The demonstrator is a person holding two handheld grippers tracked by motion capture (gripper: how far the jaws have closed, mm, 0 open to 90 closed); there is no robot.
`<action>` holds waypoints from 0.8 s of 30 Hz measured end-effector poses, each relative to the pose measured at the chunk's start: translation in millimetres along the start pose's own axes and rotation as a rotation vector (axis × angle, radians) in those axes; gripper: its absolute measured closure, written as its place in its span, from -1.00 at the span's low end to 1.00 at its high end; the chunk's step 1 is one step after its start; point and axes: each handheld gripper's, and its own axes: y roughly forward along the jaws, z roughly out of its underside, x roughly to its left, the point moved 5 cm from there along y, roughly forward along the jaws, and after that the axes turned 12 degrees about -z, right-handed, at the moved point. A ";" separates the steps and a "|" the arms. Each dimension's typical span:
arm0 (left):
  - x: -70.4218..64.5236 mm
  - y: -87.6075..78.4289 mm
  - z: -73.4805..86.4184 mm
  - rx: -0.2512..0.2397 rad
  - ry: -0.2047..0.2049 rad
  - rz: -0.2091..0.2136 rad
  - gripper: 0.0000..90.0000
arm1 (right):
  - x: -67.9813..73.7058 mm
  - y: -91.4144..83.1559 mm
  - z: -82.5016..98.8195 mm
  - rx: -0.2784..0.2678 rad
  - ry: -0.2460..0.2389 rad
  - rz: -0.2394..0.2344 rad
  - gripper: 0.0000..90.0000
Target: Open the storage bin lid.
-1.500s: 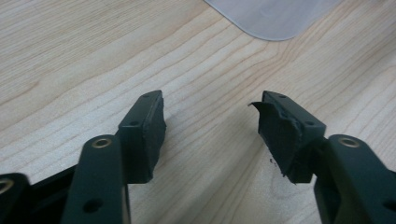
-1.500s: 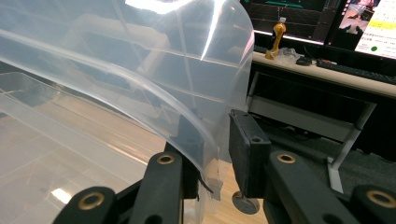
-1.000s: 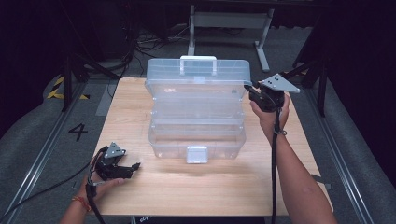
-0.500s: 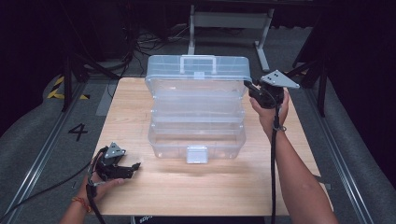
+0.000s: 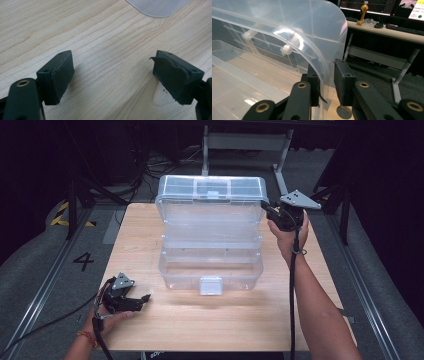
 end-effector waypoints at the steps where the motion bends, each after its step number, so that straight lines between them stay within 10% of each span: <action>1: 0.0 0.0 0.0 0.000 0.000 0.000 -0.61 | -0.2 0.3 -0.4 0.002 0.002 -0.002 0.69; 24: -0.5 -0.2 0.2 0.002 -0.005 -0.001 -0.61 | -12.2 13.9 -8.1 0.028 0.015 -0.006 0.69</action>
